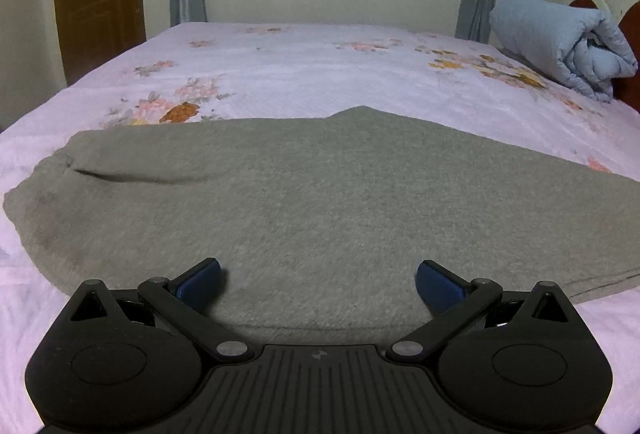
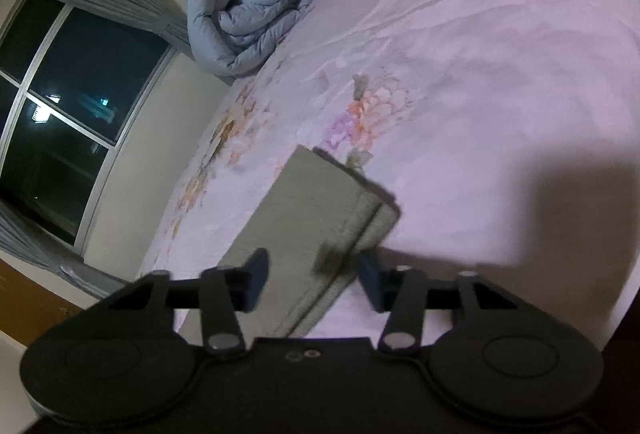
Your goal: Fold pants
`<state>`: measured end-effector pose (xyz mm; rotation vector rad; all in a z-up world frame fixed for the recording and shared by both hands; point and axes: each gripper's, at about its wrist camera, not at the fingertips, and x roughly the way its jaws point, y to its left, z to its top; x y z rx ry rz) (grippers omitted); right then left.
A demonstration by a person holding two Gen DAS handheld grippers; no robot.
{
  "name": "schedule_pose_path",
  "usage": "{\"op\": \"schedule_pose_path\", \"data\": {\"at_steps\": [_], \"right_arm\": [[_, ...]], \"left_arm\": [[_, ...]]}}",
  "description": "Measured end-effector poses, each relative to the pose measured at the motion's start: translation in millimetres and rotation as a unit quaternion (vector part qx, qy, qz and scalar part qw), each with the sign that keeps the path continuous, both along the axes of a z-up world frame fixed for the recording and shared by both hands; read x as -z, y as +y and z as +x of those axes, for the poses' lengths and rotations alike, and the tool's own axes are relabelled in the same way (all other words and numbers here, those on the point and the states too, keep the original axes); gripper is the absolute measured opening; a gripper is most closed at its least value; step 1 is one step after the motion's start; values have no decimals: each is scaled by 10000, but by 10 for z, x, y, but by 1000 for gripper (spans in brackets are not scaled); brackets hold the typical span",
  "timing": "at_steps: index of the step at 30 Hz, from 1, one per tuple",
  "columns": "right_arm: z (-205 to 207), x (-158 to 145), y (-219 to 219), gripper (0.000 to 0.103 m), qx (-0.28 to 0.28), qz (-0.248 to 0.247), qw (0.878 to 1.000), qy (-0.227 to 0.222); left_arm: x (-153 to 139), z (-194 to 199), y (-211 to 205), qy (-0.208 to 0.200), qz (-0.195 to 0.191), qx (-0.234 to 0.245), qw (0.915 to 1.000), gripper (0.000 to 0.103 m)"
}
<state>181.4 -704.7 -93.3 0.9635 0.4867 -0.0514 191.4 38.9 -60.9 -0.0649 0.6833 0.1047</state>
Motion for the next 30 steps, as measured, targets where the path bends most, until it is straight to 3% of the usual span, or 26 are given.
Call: {"op": "schedule_pose_path", "data": {"at_steps": [2, 4, 8, 11, 15, 19, 20, 21, 23, 26, 30], "right_arm": [[65, 24, 1, 37, -63, 52, 9999, 113], [109, 64, -15, 30, -32, 102, 9996, 244], [114, 176, -94, 1, 59, 275, 9988, 411], [74, 260, -151, 1, 89, 613, 9976, 298], [-65, 165, -135, 0, 248, 412, 9988, 93], [-129, 305, -212, 0, 335, 526, 9975, 334], [-173, 292, -224, 3, 353, 584, 9974, 237], [-220, 256, -215, 22, 356, 548, 9978, 119], [-237, 195, -164, 32, 251, 426, 9987, 96], [-170, 140, -80, 41, 146, 302, 9994, 63], [-51, 145, -8, 42, 219, 242, 9993, 201]], "left_arm": [[13, 20, 9, 31, -19, -2, 10000, 103], [28, 36, -8, 76, 26, 0, 10000, 103], [43, 57, -9, 127, 37, 29, 9999, 103], [45, 54, 17, 126, -17, 42, 9999, 103], [4, 19, 29, 47, -70, 51, 10000, 103], [36, 64, -23, 300, 159, 140, 9993, 103], [18, 63, -46, 280, 210, 129, 9993, 103], [-5, 53, -67, 241, 186, 109, 9995, 103], [-57, 41, -135, 121, -73, 132, 9998, 103], [-105, 82, -457, -100, -295, 245, 9992, 103], [-93, 165, -1066, -44, -463, 186, 9987, 103]]}}
